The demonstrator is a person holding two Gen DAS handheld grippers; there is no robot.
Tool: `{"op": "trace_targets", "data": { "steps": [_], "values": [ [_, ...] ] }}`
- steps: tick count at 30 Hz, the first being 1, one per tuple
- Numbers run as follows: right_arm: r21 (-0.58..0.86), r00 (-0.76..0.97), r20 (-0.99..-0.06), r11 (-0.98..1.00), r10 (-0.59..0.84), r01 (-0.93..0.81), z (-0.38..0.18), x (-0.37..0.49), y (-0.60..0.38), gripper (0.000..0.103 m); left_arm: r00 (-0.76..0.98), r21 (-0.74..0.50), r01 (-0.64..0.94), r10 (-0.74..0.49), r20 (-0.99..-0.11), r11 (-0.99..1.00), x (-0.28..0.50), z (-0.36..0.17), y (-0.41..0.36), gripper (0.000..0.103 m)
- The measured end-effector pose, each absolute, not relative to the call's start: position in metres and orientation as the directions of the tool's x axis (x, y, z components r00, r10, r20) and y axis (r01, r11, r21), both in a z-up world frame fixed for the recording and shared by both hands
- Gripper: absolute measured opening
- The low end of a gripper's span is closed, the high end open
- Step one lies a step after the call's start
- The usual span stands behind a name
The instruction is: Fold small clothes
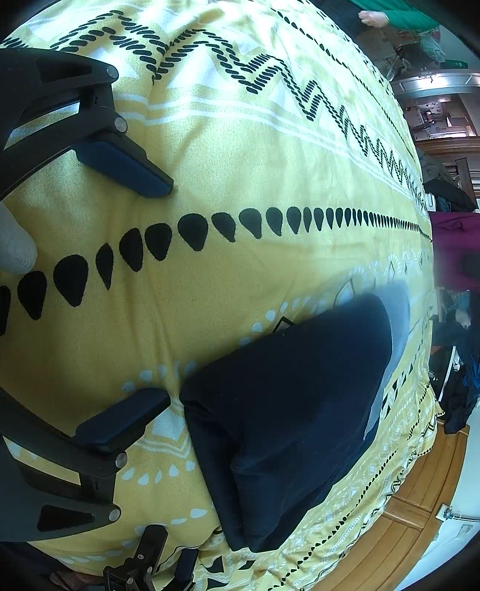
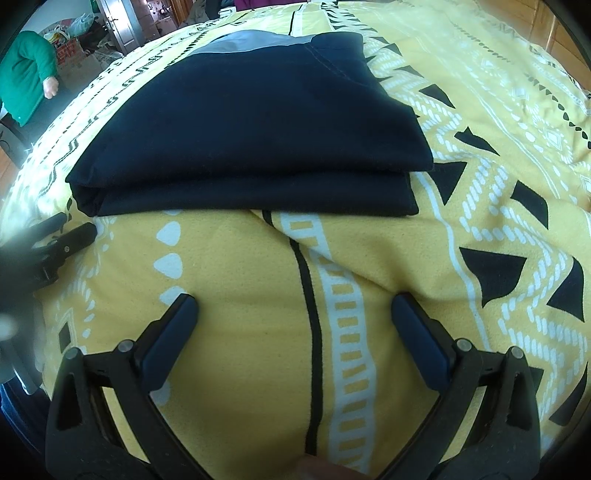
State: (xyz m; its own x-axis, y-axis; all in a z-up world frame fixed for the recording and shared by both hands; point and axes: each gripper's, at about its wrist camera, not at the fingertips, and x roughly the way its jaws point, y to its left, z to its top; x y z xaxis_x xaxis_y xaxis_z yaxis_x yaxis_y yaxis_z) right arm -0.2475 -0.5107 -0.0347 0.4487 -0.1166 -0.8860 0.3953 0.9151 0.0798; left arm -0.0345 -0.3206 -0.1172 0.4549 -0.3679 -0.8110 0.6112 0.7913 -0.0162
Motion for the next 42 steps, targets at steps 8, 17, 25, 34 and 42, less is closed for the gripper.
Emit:
{"op": "trace_targets", "data": {
  "steps": [8,17,25,34,42],
  "values": [
    [0.088,0.453,-0.885,0.914,-0.111,0.397,-0.035,-0.248,-0.513,0.103,0.456,-0.015,0.612,-0.369,-0.81,0.79,-0.033,-0.118,-0.32,0.103],
    [0.102,0.464,-0.88,0.912,-0.104,0.397,-0.033,-0.253,-0.513,0.103,0.458,-0.01,0.612,-0.365,-0.811,0.791,-0.034,-0.118,-0.321,0.103],
    [0.107,0.469,-0.877,0.91,-0.103,0.4,-0.032,-0.254,-0.515,0.103,0.458,-0.01,0.612,-0.366,-0.81,0.791,-0.034,-0.118,-0.321,0.103],
    [0.103,0.464,-0.879,0.91,-0.105,0.401,-0.033,-0.252,-0.514,0.103,0.46,-0.001,0.609,-0.354,-0.814,0.793,-0.033,-0.118,-0.323,0.103],
    [0.089,0.457,-0.882,0.913,-0.112,0.397,-0.033,-0.249,-0.514,0.103,0.439,0.019,0.583,-0.296,-0.848,0.812,-0.029,-0.113,-0.332,0.103]
  ]
}}
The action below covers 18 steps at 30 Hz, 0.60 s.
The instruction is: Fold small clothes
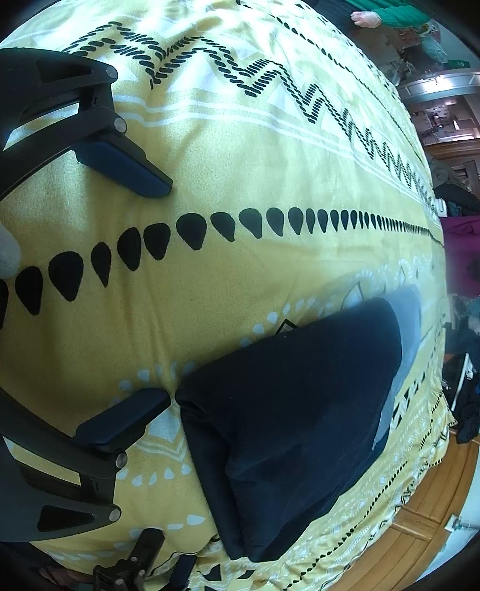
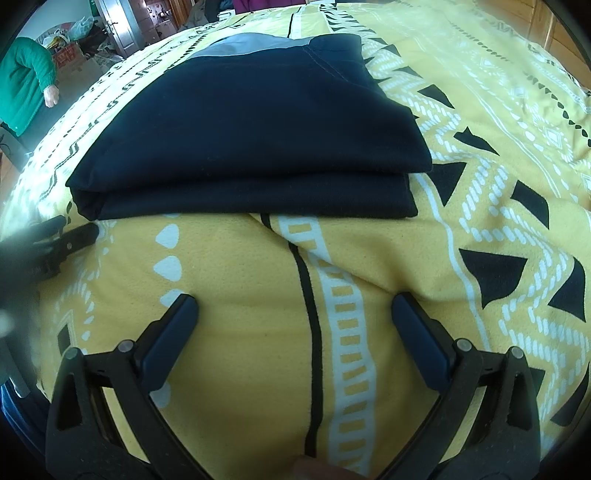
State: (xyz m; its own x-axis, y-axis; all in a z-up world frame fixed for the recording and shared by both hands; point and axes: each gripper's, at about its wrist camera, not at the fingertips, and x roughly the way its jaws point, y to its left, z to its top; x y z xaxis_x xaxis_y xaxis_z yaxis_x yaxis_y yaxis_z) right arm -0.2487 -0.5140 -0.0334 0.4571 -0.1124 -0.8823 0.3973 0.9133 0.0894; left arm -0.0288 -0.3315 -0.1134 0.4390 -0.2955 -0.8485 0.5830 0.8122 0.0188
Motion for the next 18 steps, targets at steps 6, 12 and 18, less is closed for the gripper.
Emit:
{"op": "trace_targets", "data": {
  "steps": [6,12,18],
  "values": [
    [0.064,0.443,-0.887,0.915,-0.131,0.398,-0.0341,-0.2458,-0.5092,0.103,0.466,0.003,0.576,-0.326,-0.822,0.817,-0.0308,-0.1165,-0.3276,0.103],
    [0.058,0.436,-0.89,0.915,-0.134,0.399,-0.0348,-0.2417,-0.5083,0.103,0.459,-0.001,0.585,-0.332,-0.824,0.811,-0.0277,-0.1163,-0.3282,0.103],
    [0.055,0.439,-0.888,0.915,-0.138,0.4,-0.0364,-0.2425,-0.507,0.103,0.464,-0.004,0.588,-0.341,-0.817,0.809,-0.0285,-0.1168,-0.327,0.103]
  ]
}}
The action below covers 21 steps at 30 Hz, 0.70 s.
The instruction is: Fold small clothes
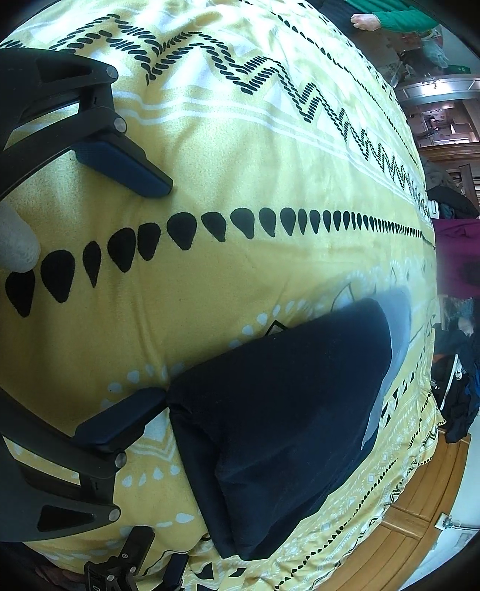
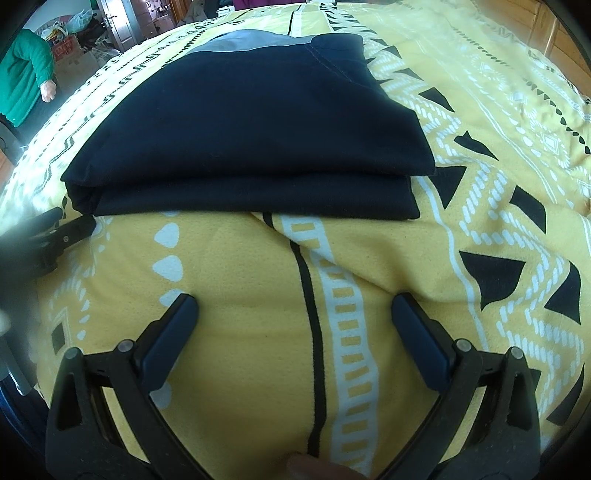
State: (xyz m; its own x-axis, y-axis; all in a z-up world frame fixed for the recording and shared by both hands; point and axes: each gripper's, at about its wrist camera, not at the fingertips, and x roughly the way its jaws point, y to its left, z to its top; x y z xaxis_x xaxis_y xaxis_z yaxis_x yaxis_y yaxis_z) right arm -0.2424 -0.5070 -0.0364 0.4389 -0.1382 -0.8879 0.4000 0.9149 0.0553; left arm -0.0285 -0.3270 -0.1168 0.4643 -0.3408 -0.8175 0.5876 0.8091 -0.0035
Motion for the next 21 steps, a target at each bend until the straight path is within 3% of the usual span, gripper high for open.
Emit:
{"op": "trace_targets", "data": {
  "steps": [7,11,16,21],
  "values": [
    [0.043,0.42,-0.896,0.914,-0.143,0.404,-0.031,-0.239,-0.506,0.103,0.452,-0.004,0.595,-0.339,-0.825,0.803,-0.026,-0.114,-0.329,0.103],
    [0.044,0.439,-0.883,0.903,-0.165,0.427,0.0,-0.241,-0.506,0.103,0.456,-0.017,0.59,-0.35,-0.818,0.808,-0.027,-0.096,-0.325,0.103],
    [-0.015,0.537,-0.796,0.896,-0.279,0.444,0.079,-0.248,-0.492,0.103,0.577,0.033,0.56,-0.361,-0.733,0.828,-0.046,-0.031,-0.315,0.103],
    [0.015,0.644,-0.686,0.878,-0.34,0.479,0.155,-0.264,-0.481,0.103,0.685,0.055,0.552,-0.415,-0.598,0.832,-0.082,0.054,-0.303,0.103]
  ]
}}
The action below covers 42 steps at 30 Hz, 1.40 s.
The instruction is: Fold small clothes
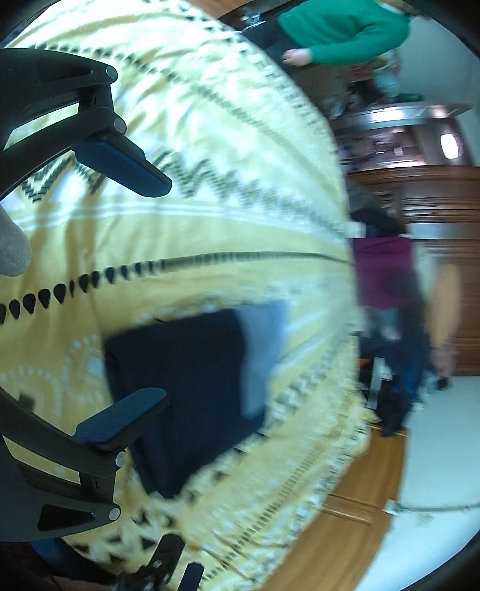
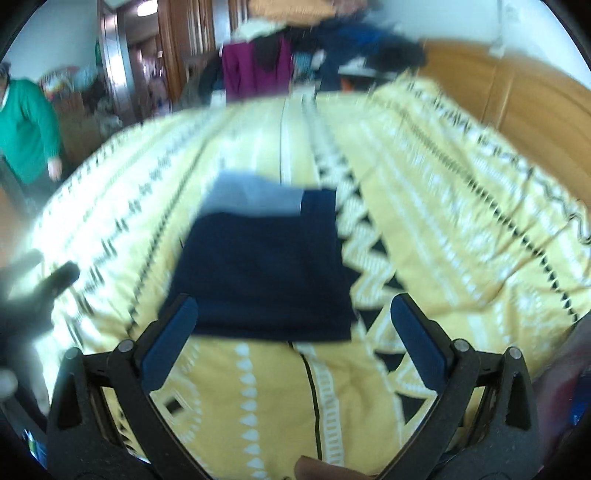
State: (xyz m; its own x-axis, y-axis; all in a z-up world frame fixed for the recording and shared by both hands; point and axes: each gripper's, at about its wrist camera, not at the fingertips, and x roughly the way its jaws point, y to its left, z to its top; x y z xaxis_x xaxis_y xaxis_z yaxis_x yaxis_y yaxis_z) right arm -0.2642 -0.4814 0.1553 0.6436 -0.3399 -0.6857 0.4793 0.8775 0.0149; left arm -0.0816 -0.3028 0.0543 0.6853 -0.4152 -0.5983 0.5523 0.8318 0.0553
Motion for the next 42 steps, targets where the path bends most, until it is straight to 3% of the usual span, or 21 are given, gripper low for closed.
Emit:
{"op": "trace_targets", "data": {
  "steps": [7,13,20,42],
  "values": [
    [-0.003,0.685,-0.621,0.875,-0.381,0.484,0.195,-0.272,-0.466,0.103,0.784,0.162,0.514,-0.384,-0.488,0.843,-0.121,0.115,-0.281,0.103],
    [0.008,0.689,-0.612,0.869,-0.387,0.495,0.201,-0.273,-0.461,0.103,0.823,0.179,0.462,-0.344,-0.452,0.869,-0.128,0.137,-0.259,0.103],
    [0.012,0.69,-0.623,0.878,-0.369,0.479,0.2,-0.273,-0.454,0.103,0.807,0.11,0.453,-0.354,-0.473,0.885,-0.124,0.137,-0.248,0.103],
    [0.09,0.681,-0.662,0.869,-0.313,0.486,0.193,-0.287,-0.461,0.103,0.744,0.139,0.568,-0.434,-0.508,0.811,-0.15,0.139,-0.292,0.103]
  ]
}}
